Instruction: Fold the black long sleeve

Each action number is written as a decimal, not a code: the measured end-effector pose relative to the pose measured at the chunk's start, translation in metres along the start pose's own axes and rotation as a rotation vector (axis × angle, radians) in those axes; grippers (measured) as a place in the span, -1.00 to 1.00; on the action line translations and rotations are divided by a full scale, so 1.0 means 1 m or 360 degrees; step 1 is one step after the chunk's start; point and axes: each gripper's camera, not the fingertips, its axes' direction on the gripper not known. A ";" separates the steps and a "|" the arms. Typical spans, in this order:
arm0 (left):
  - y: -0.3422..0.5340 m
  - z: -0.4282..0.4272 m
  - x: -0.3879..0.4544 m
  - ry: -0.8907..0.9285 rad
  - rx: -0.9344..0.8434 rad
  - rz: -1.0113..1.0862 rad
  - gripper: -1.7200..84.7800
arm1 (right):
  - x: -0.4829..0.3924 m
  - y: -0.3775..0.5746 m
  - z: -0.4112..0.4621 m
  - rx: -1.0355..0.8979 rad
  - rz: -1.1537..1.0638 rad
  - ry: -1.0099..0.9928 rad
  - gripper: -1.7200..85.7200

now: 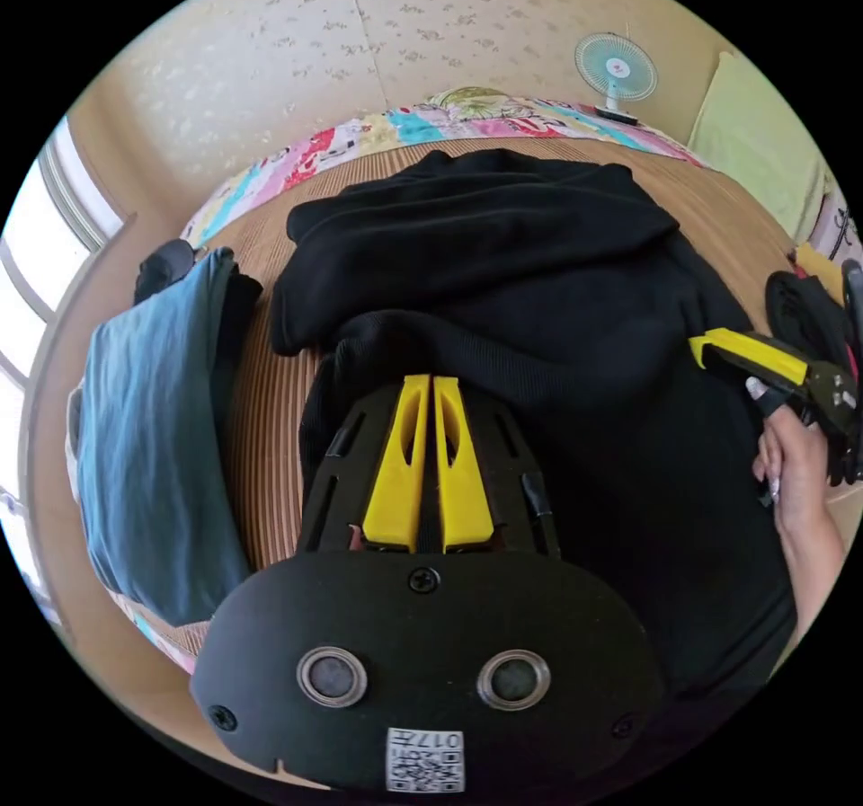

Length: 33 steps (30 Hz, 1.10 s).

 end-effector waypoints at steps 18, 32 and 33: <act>0.194 -0.151 -0.068 0.0318 0.0276 -0.0686 -0.92 | -0.024 0.002 -0.014 0.0096 -0.0089 0.0348 -0.83; 0.228 -0.183 -0.072 0.0416 0.0081 -0.0707 -0.81 | 0.036 0.002 -0.040 -0.0069 0.0112 0.0245 -0.80; 0.230 -0.184 -0.078 0.0491 0.0078 -0.0724 -0.82 | 0.042 0.005 -0.045 -0.0091 0.0106 0.0204 -0.81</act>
